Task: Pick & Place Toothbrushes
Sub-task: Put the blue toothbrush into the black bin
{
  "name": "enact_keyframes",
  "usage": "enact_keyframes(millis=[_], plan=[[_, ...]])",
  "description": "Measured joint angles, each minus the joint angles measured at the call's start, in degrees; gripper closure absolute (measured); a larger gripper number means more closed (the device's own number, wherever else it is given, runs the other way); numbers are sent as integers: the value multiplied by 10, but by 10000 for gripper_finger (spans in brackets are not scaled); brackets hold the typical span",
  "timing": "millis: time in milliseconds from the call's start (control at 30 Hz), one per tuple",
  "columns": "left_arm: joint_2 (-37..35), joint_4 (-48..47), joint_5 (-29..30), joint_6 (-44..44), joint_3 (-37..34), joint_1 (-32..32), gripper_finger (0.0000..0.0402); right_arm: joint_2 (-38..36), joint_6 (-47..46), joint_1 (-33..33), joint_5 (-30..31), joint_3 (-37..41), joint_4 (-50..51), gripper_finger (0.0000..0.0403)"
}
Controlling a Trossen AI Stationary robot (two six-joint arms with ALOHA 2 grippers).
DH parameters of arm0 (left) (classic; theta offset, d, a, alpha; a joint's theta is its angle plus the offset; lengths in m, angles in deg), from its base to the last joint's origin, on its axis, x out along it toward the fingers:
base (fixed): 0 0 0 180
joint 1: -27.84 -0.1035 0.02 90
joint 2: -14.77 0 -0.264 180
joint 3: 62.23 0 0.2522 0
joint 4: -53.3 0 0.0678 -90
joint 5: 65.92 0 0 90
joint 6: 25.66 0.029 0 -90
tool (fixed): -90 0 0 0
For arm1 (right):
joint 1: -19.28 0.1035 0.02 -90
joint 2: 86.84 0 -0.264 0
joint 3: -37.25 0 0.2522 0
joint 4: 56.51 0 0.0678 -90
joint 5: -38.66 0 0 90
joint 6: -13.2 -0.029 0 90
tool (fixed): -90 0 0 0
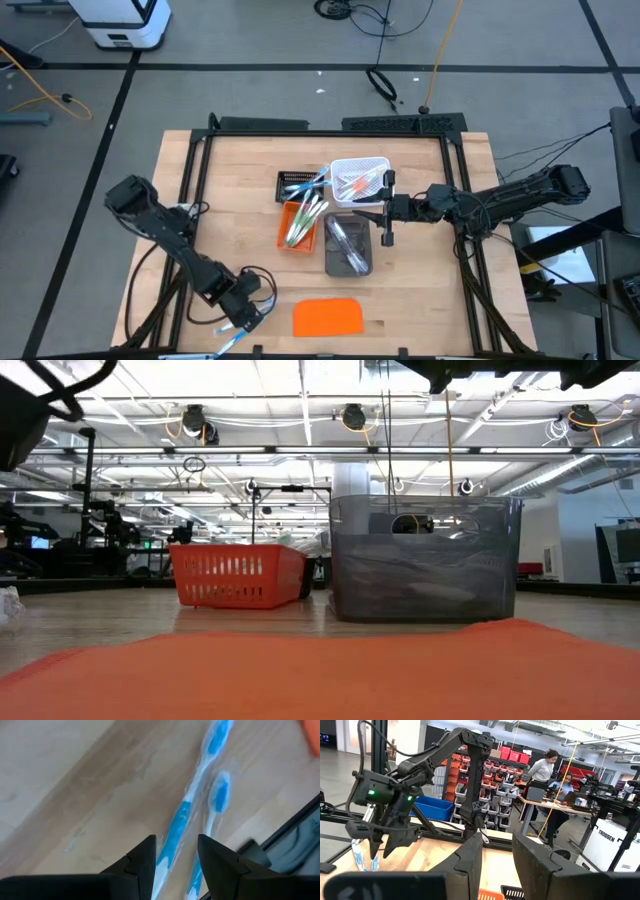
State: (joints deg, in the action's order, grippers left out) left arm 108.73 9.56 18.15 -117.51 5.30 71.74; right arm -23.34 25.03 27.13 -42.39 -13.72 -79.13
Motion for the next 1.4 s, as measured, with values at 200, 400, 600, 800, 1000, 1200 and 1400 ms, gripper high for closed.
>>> enact_keyframes(millis=[200,400,600,800,1000,1200,1400], plan=[[28,19,-37,5,0,0,257,0,9,0,0,0,0,303],[32,36,-30,17,0,0,257,0,9,0,0,0,0,303],[52,35,-33,16,0,1,257,0,9,0,0,0,0,303],[68,43,-55,52,2,-1,257,0,9,0,0,0,0,303],[64,35,-67,66,1,-8,323,0,9,0,0,0,0,303],[61,25,-99,84,0,-29,388,0,9,0,0,0,1,303],[61,19,-121,108,0,-47,396,0,9,0,0,0,16,303]])
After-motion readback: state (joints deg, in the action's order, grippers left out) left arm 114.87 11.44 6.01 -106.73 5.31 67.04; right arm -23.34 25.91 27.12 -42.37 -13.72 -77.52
